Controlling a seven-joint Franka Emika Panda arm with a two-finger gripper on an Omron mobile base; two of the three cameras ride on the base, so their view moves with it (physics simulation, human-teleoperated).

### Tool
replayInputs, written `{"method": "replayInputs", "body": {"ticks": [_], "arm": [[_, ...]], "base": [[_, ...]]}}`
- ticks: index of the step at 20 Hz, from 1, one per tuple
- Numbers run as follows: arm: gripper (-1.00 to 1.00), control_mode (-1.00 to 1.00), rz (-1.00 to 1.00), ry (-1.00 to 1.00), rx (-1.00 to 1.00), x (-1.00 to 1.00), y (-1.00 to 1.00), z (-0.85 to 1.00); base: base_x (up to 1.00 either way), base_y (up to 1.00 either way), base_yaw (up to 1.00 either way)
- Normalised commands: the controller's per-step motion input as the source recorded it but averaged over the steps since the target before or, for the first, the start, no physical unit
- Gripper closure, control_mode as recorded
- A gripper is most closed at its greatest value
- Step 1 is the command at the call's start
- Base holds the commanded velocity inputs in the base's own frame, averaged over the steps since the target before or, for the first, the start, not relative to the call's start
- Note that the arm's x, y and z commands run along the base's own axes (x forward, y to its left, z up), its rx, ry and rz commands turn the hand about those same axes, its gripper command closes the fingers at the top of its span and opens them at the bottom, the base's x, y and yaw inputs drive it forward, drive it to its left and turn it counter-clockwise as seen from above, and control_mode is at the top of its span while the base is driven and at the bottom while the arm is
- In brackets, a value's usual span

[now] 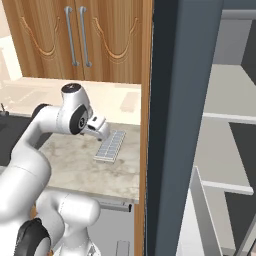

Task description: The ice cube tray has been filled with water. Take the tray and place it in the freezer to make ice. Close the freezer door after placing the tray.

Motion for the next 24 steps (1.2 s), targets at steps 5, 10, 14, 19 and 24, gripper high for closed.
{"method": "replayInputs", "body": {"ticks": [5, 10, 14, 19, 24], "arm": [[-1.00, -1.00, -0.24, 0.00, 0.09, -0.02, 0.00, -0.27], [-1.00, -1.00, -0.20, 0.00, 0.23, -0.05, -0.01, -0.16], [-1.00, -1.00, -0.23, 0.00, 0.22, -0.01, 0.00, -0.13], [-1.00, -1.00, -0.15, -0.05, 0.14, 0.00, 0.00, -0.09], [-1.00, -1.00, -0.03, -0.10, 0.05, 0.00, -0.01, -0.16]], "base": [[0.00, 0.00, 0.00], [0.00, 0.00, 0.00], [0.00, 0.00, 0.00], [0.00, 0.00, 0.00], [0.00, 0.00, 0.00]]}}
